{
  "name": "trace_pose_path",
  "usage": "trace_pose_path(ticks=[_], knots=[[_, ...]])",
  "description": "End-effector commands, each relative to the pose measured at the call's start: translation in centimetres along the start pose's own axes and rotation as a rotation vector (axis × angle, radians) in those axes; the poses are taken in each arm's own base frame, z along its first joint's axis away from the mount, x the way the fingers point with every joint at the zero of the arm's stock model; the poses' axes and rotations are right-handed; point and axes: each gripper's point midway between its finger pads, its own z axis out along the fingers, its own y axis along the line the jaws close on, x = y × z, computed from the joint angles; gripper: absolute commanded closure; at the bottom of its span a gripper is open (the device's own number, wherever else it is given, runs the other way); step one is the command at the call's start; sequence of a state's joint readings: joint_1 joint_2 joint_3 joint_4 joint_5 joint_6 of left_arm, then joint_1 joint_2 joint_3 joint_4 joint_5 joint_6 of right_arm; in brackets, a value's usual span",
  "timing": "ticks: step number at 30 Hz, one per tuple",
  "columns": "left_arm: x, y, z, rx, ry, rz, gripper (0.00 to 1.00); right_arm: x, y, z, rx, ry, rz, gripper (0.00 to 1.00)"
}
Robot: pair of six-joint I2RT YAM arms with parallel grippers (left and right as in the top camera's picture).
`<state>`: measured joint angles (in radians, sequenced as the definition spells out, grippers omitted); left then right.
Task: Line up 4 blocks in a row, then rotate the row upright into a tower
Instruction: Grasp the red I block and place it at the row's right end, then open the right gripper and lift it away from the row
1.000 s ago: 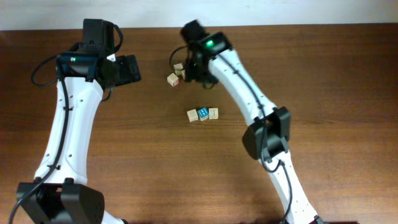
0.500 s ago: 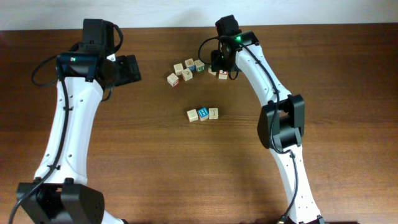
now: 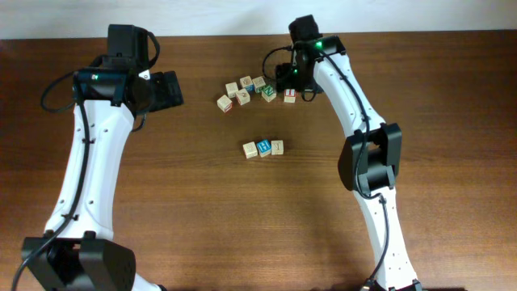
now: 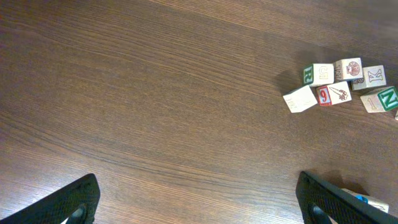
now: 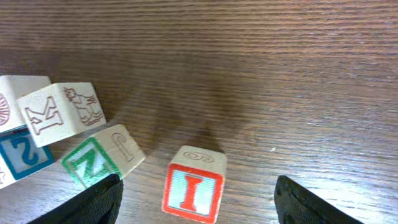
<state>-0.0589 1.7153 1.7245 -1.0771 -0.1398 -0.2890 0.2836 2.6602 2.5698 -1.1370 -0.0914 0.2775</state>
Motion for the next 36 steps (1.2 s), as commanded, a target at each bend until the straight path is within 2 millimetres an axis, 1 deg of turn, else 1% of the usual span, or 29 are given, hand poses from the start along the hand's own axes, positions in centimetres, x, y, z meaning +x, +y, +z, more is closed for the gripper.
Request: trace_pose_path(ticks=[1, 2, 3, 4, 5, 6, 8, 9, 10, 11, 12, 13, 14, 16, 19, 22, 23, 24, 27, 28, 29, 30, 31, 34, 35, 36], knots=[[-0.6, 0.2, -0.3, -0.010, -0.016, -0.016, 0.01, 0.1, -0.7, 0.9, 0.024, 0.005, 0.024, 0.27], [-0.6, 0.2, -0.3, -0.010, -0.016, -0.016, 0.01, 0.5, -0.8, 1.5, 0.027, 0.016, 0.025, 0.32], [-0.6, 0.2, -0.3, -0.010, -0.016, -0.016, 0.01, 1.1, -1.1, 2.3, 0.033, 0.036, 0.026, 0.41], [-0.6, 0.2, -0.3, -0.011, -0.016, -0.016, 0.01, 1.6, -1.3, 2.8, 0.037, 0.051, 0.028, 0.55], [-0.6, 0.2, -0.3, -0.010, -0.016, -0.016, 0.01, 1.5, -1.2, 2.8, 0.037, 0.048, 0.027, 0.67], [-0.6, 0.2, -0.3, -0.010, -0.016, -0.016, 0.01, 1.6, -1.2, 2.8, 0.037, 0.051, 0.028, 0.74], [-0.6, 0.2, -0.3, -0.011, -0.016, -0.016, 0.01, 2.1, -1.2, 2.8, 0.032, 0.070, 0.030, 0.80], [-0.6, 0.2, -0.3, -0.011, -0.016, -0.016, 0.01, 2.7, -1.0, 2.7, 0.020, 0.097, 0.032, 0.81], [-0.6, 0.2, -0.3, -0.011, -0.016, -0.016, 0.01, 3.9, -0.7, 2.6, -0.003, 0.152, 0.040, 0.81], [-0.6, 0.2, -0.3, -0.011, -0.016, -0.016, 0.01, 4.8, -0.5, 2.4, -0.017, 0.189, 0.046, 0.81], [-0.6, 0.2, -0.3, -0.010, -0.016, -0.016, 0.01, 6.6, -0.2, 2.0, -0.038, 0.270, 0.060, 0.81], [-0.6, 0.2, -0.3, -0.011, -0.016, -0.016, 0.01, 7.9, -0.1, 1.6, -0.043, 0.326, 0.070, 0.81], [-0.6, 0.2, -0.3, -0.010, -0.016, -0.016, 0.01, 8.8, -0.2, 1.3, -0.036, 0.364, 0.077, 0.81], [-0.6, 0.2, -0.3, -0.011, -0.016, -0.016, 0.01, 11.5, -0.6, 0.1, -0.003, 0.480, 0.091, 0.81], [-0.6, 0.2, -0.3, -0.011, -0.016, -0.016, 0.01, 13.4, 0.2, -0.6, 0.020, 0.548, 0.072, 0.80], [-0.6, 0.2, -0.3, -0.011, -0.016, -0.016, 0.01, 14.0, 0.9, -0.7, 0.027, 0.565, 0.054, 0.79], [-0.6, 0.2, -0.3, -0.011, -0.016, -0.016, 0.01, 14.4, 1.1, -0.8, 0.031, 0.577, 0.051, 0.78], [-0.6, 0.2, -0.3, -0.011, -0.016, -0.016, 0.01, 14.7, 1.1, -1.0, 0.035, 0.591, 0.051, 0.74], [-0.6, 0.2, -0.3, -0.011, -0.016, -0.016, 0.01, 15.4, 0.9, -1.5, 0.046, 0.626, 0.056, 0.69], [-0.6, 0.2, -0.3, -0.011, -0.016, -0.016, 0.01, 15.6, 0.9, -1.7, 0.047, 0.638, 0.059, 0.66], [-0.6, 0.2, -0.2, -0.010, -0.016, -0.016, 0.01, 15.8, 0.8, -1.8, 0.050, 0.646, 0.060, 0.59], [-0.6, 0.2, -0.3, -0.011, -0.016, -0.016, 0.01, 15.9, 0.8, -1.9, 0.052, 0.651, 0.061, 0.57], [-0.6, 0.2, -0.3, -0.010, -0.016, -0.016, 0.01, 16.0, 0.8, -2.0, 0.054, 0.657, 0.062, 0.52], [-0.6, 0.2, -0.3, -0.011, -0.016, -0.016, 0.01, 15.9, 0.8, -2.1, 0.053, 0.653, 0.061, 0.51], [-0.6, 0.2, -0.3, -0.011, -0.016, -0.016, 0.01, 15.0, 0.9, -2.7, 0.042, 0.621, 0.060, 0.53], [-0.6, 0.2, -0.3, -0.010, -0.016, -0.016, 0.01, 13.8, 1.2, -3.8, 0.026, 0.572, 0.058, 0.53]])
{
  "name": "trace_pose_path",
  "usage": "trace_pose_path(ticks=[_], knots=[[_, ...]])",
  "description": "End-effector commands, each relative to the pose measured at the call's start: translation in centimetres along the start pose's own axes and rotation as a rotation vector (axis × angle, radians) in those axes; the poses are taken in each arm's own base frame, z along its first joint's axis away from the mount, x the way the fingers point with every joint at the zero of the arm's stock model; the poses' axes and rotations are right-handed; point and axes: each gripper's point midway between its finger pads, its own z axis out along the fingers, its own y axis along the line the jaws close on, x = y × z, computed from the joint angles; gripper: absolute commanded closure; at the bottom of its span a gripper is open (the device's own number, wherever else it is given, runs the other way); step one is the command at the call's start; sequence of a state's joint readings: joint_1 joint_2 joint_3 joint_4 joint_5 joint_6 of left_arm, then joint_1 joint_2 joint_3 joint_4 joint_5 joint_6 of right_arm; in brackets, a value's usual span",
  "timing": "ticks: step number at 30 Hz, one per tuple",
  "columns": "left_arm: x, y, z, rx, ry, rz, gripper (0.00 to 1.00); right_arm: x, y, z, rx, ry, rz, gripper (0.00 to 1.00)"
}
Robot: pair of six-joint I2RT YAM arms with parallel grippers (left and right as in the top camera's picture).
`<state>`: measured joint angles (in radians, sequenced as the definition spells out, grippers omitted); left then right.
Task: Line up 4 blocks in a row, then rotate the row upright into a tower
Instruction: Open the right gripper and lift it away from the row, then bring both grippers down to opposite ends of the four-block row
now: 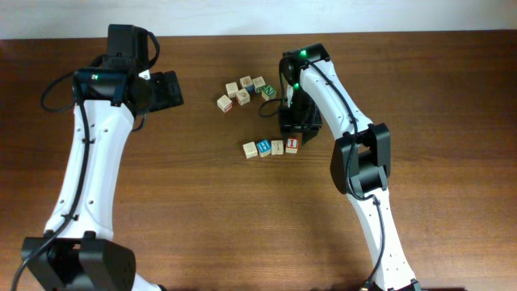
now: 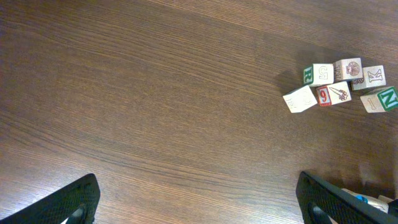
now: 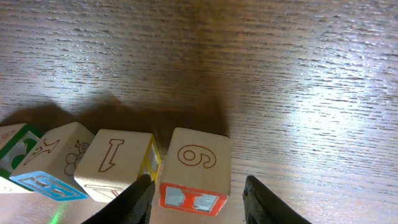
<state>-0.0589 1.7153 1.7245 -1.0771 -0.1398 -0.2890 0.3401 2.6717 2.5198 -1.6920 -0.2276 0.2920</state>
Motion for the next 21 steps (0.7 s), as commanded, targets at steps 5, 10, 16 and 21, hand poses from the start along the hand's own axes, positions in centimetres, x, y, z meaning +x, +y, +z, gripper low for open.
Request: trace_pose_path(ticks=[5, 10, 16, 21], knots=[[-0.6, 0.2, -0.3, -0.010, -0.016, -0.016, 0.01, 1.8, 1.7, -16.7, -0.128, -0.438, -0.074, 0.52], [-0.6, 0.2, -0.3, -0.010, -0.016, -0.016, 0.01, 10.8, 1.6, -29.0, -0.167, -0.767, -0.205, 0.48], [0.0, -1.2, -0.3, 0.070, 0.013, -0.015, 0.01, 17.7, -0.6, -34.5, -0.152, -0.962, -0.168, 0.02], [0.5, -2.2, -0.4, 0.128, 0.042, -0.014, 0.01, 13.1, -2.3, -25.9, -0.036, -0.693, -0.078, 0.05]])
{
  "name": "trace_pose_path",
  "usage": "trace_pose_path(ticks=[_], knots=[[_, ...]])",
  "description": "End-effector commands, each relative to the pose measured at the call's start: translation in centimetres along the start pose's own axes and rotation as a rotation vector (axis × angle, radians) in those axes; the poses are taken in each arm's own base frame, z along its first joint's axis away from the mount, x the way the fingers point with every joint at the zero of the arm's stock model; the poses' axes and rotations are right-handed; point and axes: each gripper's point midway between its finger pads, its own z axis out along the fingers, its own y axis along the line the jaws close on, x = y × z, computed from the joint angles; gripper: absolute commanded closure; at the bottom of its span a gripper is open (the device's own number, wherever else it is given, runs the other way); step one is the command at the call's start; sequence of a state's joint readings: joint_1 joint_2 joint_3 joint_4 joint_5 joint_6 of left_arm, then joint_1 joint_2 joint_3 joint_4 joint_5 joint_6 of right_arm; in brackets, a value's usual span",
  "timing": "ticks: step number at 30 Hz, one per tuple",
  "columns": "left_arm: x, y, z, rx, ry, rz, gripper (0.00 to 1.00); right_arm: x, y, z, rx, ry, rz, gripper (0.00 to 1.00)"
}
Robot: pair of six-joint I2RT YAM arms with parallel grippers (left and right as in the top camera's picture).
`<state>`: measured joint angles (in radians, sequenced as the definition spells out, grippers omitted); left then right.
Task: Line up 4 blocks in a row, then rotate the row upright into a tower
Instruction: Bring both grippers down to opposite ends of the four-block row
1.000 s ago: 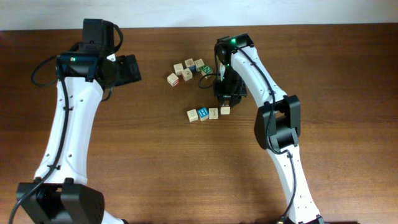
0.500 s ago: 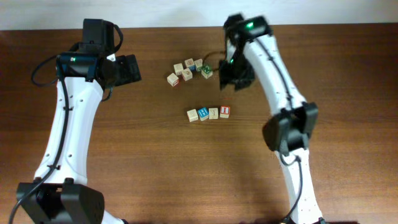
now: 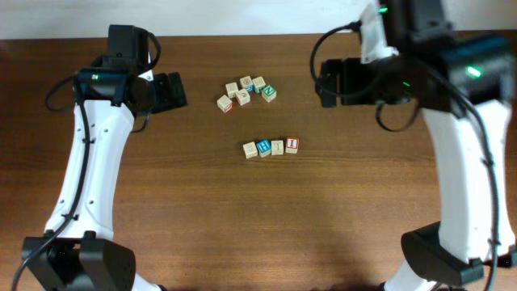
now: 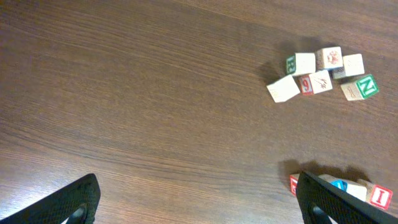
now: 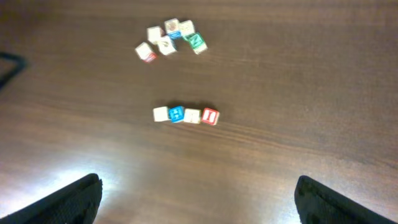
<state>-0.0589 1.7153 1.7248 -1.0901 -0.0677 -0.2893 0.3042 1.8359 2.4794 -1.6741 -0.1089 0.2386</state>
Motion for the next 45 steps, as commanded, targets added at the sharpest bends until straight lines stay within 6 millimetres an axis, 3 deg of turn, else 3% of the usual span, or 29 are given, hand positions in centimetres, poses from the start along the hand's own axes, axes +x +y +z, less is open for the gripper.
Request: trace_pose_path(ticks=[1, 2, 3, 4, 5, 6, 7, 8, 9, 11, 15, 19, 25, 29, 33, 41, 45], knots=[[0.5, -2.3, -0.4, 0.135, 0.041, -0.009, 0.01, 2.1, -2.2, 6.9, 0.092, 0.168, 0.080, 0.07], [1.8, -4.6, -0.3, 0.254, 0.101, -0.005, 0.01, 3.6, -3.0, 10.4, 0.113, 0.244, 0.087, 0.07], [2.8, -5.6, 0.3, 0.280, 0.138, 0.009, 0.01, 4.6, -3.7, 12.5, 0.128, 0.290, 0.112, 0.00], [3.6, -5.9, 1.2, 0.266, 0.165, 0.022, 0.01, 5.4, -4.2, 13.8, 0.139, 0.321, 0.145, 0.02], [4.7, -6.4, 2.4, 0.248, 0.204, 0.034, 0.21, 6.4, -5.2, 15.5, 0.156, 0.361, 0.175, 0.02], [5.9, -6.8, 3.8, 0.228, 0.253, 0.009, 0.59, 7.5, -6.2, 17.1, 0.167, 0.403, 0.195, 0.02], [7.7, -7.3, 5.9, 0.178, 0.322, -0.056, 0.87, 8.7, -7.1, 19.1, 0.165, 0.442, 0.223, 0.22], [8.7, -7.4, 7.3, 0.136, 0.347, -0.077, 0.94, 9.2, -7.6, 20.2, 0.158, 0.450, 0.236, 0.52], [9.6, -7.6, 8.6, 0.102, 0.373, -0.081, 1.00, 9.5, -7.9, 21.2, 0.154, 0.450, 0.242, 0.62], [11.4, -9.0, 11.3, 0.087, 0.429, -0.046, 1.00, 9.9, -8.3, 23.7, 0.144, 0.425, 0.240, 0.74], [12.6, -9.9, 13.7, 0.080, 0.454, -0.043, 1.00, 10.5, -8.7, 27.0, 0.121, 0.368, 0.234, 0.90], [12.0, -10.3, 14.0, 0.095, 0.427, -0.043, 1.00, 10.7, -8.5, 29.1, 0.075, 0.327, 0.232, 0.90], [12.2, -10.3, 14.5, 0.092, 0.434, -0.042, 1.00, 11.0, -6.0, 32.9, -0.107, 0.349, 0.256, 0.93], [12.3, -11.2, 14.4, 0.104, 0.424, -0.024, 1.00, 11.1, -5.2, 33.5, -0.132, 0.350, 0.247, 0.93], [12.9, -12.4, 14.2, 0.109, 0.422, 0.009, 0.99, 11.5, -2.4, 33.4, -0.222, 0.371, 0.225, 0.94], [13.2, -12.1, 14.2, 0.089, 0.425, 0.017, 0.99, 12.1, -0.5, 33.5, -0.207, 0.391, 0.287, 0.96], [12.4, -10.5, 14.5, 0.014, 0.385, 0.032, 0.99, 11.2, -0.9, 33.2, -0.200, 0.379, 0.306, 0.96]])
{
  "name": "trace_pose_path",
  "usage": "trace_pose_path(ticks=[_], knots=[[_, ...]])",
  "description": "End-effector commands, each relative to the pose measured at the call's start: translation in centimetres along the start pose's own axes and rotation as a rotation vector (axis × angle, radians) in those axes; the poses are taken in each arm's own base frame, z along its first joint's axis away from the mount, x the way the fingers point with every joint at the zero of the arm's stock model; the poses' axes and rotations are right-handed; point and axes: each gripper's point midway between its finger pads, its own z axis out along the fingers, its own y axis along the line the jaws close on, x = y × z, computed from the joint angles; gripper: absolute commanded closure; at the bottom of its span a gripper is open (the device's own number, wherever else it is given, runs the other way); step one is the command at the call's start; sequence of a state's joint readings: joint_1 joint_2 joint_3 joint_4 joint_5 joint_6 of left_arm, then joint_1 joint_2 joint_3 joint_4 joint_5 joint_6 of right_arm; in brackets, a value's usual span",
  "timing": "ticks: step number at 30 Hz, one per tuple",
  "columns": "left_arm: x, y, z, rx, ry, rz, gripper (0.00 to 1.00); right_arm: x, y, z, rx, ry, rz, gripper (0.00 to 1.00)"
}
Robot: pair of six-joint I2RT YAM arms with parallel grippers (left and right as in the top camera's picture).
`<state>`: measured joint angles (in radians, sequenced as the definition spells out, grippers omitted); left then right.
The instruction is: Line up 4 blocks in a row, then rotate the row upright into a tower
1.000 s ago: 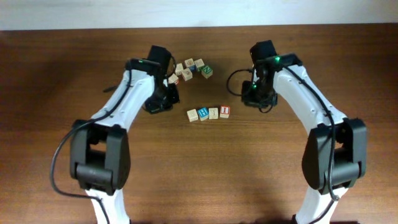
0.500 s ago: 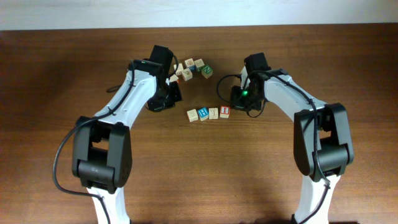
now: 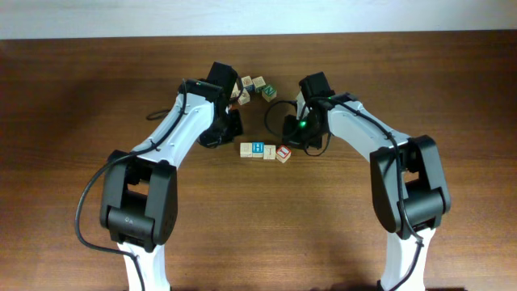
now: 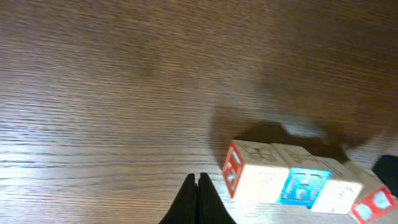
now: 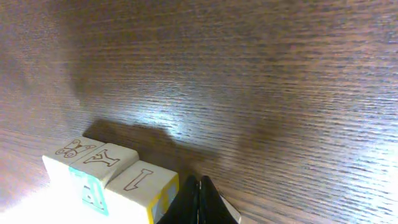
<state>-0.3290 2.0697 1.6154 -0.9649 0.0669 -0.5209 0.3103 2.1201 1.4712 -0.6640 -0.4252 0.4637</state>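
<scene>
Four wooden blocks lie in a row at mid-table: a plain block [image 3: 246, 149] with a red side [image 4: 233, 174], a blue block [image 3: 258, 149], a block marked 1 [image 5: 146, 180], and a red block [image 3: 283, 153] turned askew at the right end. My left gripper [image 3: 233, 136] is shut and empty, low at the table just left of the row [image 4: 199, 182]. My right gripper [image 3: 293, 145] is shut with nothing in it, its tips [image 5: 199, 183] at the right end next to the 1 block, partly hiding the red block.
A cluster of several loose letter blocks [image 3: 254, 87] lies behind the row, between the two arms. The brown wooden table [image 3: 404, 210] extends on all sides.
Both arms were away from the row with open grippers. Now both grippers are shut and low at the row's two ends, and the red end block sits askew.
My right gripper was open over the red I block beside the cluster while three blocks stood in a row. Then the I block stood at the row's right end under that gripper. Then the right arm was away. Now both shut grippers flank the row.
</scene>
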Motion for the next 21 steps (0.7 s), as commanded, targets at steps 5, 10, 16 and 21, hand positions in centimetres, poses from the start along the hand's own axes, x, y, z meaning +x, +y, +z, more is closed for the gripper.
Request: trace_pose_path(ticks=[5, 10, 16, 21], knots=[[-0.5, 1.8, 0.5, -0.070, -0.012, -0.014, 0.98, 0.1, -3.4, -3.2, 0.199, 0.049, 0.085, 0.95], [-0.5, 1.9, 0.5, -0.073, -0.013, -0.015, 1.00, 3.9, -3.0, -1.4, 0.244, 0.143, 0.133, 0.96], [-0.7, 2.2, 0.4, -0.093, -0.023, -0.014, 0.99, 3.3, -1.3, -0.2, 0.212, 0.093, 0.097, 0.96], [-0.7, 2.2, 0.4, -0.093, -0.022, -0.014, 0.99, 2.0, -0.6, 0.0, 0.182, 0.043, 0.080, 0.96]])
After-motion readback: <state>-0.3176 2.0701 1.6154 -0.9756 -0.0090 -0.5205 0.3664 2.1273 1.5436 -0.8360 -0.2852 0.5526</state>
